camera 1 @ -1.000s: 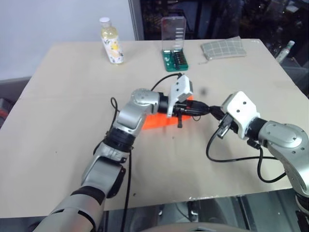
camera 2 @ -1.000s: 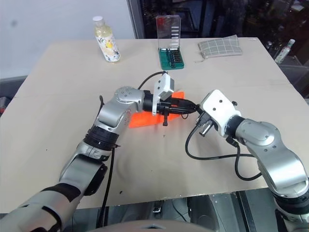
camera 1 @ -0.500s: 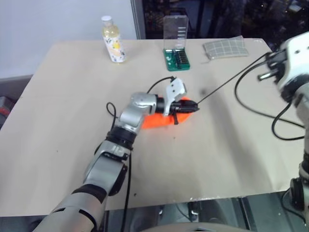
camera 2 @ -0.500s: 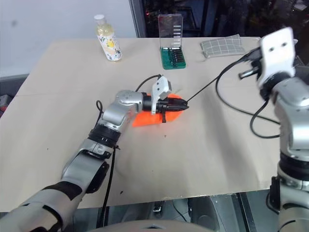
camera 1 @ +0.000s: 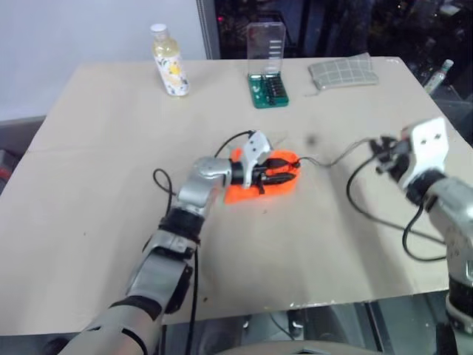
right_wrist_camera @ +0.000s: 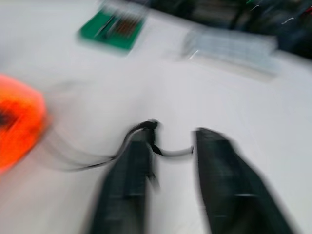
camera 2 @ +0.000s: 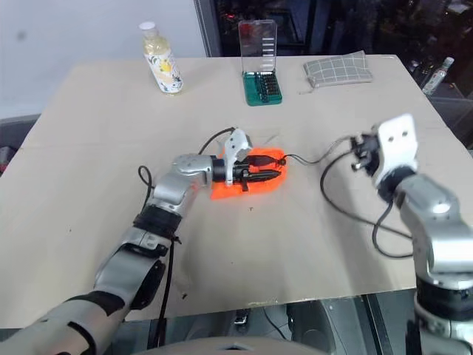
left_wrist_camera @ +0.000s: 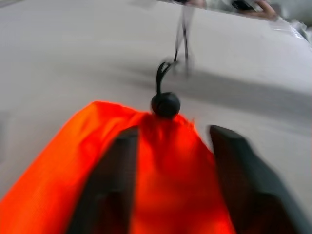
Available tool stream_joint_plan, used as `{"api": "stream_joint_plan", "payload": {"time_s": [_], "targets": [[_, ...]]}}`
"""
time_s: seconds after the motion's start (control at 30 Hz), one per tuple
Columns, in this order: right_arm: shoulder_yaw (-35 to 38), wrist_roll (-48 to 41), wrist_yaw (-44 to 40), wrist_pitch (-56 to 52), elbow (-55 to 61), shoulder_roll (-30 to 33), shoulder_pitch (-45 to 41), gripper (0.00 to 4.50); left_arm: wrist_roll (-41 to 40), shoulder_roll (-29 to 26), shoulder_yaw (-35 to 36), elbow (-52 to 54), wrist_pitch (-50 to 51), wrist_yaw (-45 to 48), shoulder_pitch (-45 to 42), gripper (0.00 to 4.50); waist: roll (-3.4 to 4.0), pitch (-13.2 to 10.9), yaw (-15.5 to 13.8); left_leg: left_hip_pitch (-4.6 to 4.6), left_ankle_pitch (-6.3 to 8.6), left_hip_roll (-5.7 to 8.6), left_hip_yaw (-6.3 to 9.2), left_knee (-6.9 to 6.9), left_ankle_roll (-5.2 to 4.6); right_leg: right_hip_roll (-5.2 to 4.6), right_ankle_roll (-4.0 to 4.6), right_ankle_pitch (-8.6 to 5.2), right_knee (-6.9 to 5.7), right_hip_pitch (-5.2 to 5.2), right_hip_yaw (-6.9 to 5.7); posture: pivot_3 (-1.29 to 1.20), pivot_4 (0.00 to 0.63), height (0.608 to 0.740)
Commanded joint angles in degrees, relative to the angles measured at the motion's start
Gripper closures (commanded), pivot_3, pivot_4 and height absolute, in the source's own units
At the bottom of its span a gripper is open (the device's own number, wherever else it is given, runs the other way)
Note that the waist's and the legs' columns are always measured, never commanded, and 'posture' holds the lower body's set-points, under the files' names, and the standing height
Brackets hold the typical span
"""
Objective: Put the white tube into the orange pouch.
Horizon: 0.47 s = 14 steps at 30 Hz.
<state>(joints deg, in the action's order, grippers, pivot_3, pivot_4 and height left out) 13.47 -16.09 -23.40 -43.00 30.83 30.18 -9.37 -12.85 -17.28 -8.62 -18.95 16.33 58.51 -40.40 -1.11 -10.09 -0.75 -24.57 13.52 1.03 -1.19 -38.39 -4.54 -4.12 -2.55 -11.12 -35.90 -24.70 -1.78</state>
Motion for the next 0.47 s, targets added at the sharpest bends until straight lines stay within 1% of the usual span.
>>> {"api": "stream_joint_plan", "payload": {"time_s": [0.03,0.07,0.1,0.13,0.2,0.3,0.33,0.4,0.47], "targets": [[6.4,-3.2,-8.6,7.5,2.0,3.2,10.0,1.06,-7.4,-4.7,8.7,19.2,7.7,-3.8,7.9,0.08,0.01,0.0,0.0,0.03,0.0,-0.01,0.0,0.0,0.0,-0.02,0.0,0.0,0.0,0.03,0.03,0.0,0.15,0.74],[7.9,-4.1,-10.5,8.8,2.2,3.9,12.5,0.68,-8.7,-5.7,10.4,22.8,9.8,-5.0,10.0,0.0,0.02,0.0,0.0,0.06,0.0,-0.02,0.01,0.0,0.0,-0.03,0.0,0.0,0.0,0.06,0.09,0.0,0.15,0.74],[11.2,-6.6,-14.0,9.5,3.7,4.7,16.2,0.43,-9.9,-8.3,14.4,27.2,10.7,-5.7,14.7,0.0,0.06,0.0,0.0,0.06,0.0,-0.04,0.01,0.0,0.01,-0.03,0.0,0.0,0.0,0.05,0.11,0.0,0.15,0.74],[13.7,-8.5,-16.8,10.6,4.7,5.3,19.2,0.02,-10.9,-10.6,17.7,30.6,11.6,-6.1,19.0,0.0,0.13,0.1,0.1,0.07,0.0,-0.08,0.02,0.01,0.01,-0.03,0.0,0.0,0.01,0.06,0.18,0.0,0.15,0.74],[17.4,-11.3,-21.2,12.8,5.9,6.4,24.3,0.02,-12.8,-14.5,23.0,36.1,13.1,-6.5,26.5,0.0,0.17,0.1,0.6,0.29,0.02,-0.18,-0.02,0.1,0.05,-0.23,0.01,0.0,0.02,0.16,0.3,0.0,0.15,0.74],[20.2,-13.3,-25.5,15.5,5.9,7.4,29.8,0.02,-15.7,-18.1,27.8,40.6,15.3,-7.0,33.6,0.0,0.17,0.1,0.0,0.7,0.09,-0.28,0.01,0.2,0.16,-0.22,0.24,-0.16,0.08,0.51,0.21,0.0,0.15,0.74],[20.8,-13.2,-26.8,16.6,5.5,7.7,31.5,0.02,-16.5,-19.4,29.5,41.5,15.8,-6.4,36.2,0.0,0.17,0.1,0.0,0.84,0.22,-0.31,0.02,0.16,0.41,-0.26,0.15,-0.22,0.13,0.68,0.18,0.0,0.15,0.74],[21.6,-12.6,-28.4,18.8,4.3,8.2,33.4,0.02,-18.6,-21.4,32.0,42.5,17.5,-5.8,39.6,0.0,0.21,0.1,-0.2,0.92,0.24,-0.32,0.0,0.14,0.45,-0.49,0.01,-0.3,0.15,0.82,-0.02,0.0,0.15,0.74],[21.7,-12.7,-29.0,20.0,3.1,8.6,33.6,0.02,-19.7,-22.5,32.8,42.9,18.1,-5.9,41.0,0.0,0.22,0.1,-0.2,0.91,0.25,-0.32,-0.02,0.16,0.47,-0.7,0.0,-0.31,0.18,0.89,-0.19,0.0,0.15,0.74]]}}
